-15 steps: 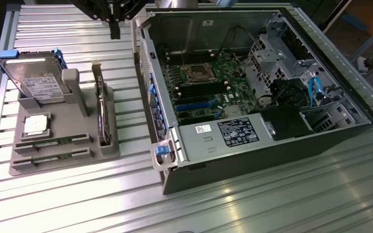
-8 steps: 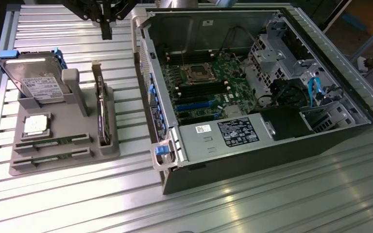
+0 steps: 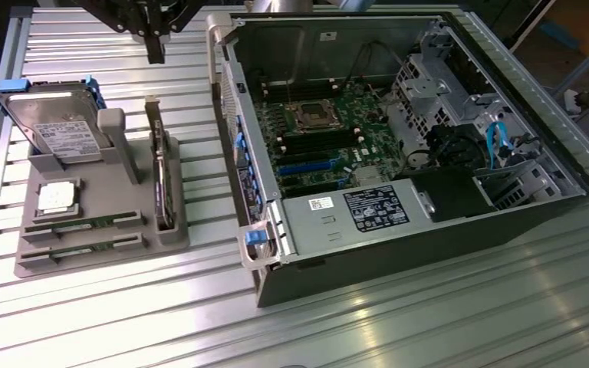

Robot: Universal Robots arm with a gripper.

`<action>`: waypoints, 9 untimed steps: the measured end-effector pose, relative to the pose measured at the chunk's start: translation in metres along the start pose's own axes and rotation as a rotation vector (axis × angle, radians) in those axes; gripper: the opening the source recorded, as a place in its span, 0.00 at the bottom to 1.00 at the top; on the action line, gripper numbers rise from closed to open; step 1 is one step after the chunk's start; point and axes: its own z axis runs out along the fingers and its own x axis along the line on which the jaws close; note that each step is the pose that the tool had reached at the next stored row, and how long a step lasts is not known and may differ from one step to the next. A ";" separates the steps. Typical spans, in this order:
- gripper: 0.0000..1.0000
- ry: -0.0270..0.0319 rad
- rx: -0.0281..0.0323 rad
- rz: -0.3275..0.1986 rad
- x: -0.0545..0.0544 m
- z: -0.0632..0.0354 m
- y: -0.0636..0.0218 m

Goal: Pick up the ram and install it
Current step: 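Reach for the ram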

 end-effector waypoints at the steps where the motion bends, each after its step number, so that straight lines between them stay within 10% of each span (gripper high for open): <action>1: 0.11 0.0000 0.0000 0.000 0.002 0.0000 -0.0001; 9: 0.11 0.0006 0.0000 0.000 0.021 -0.0004 -0.0016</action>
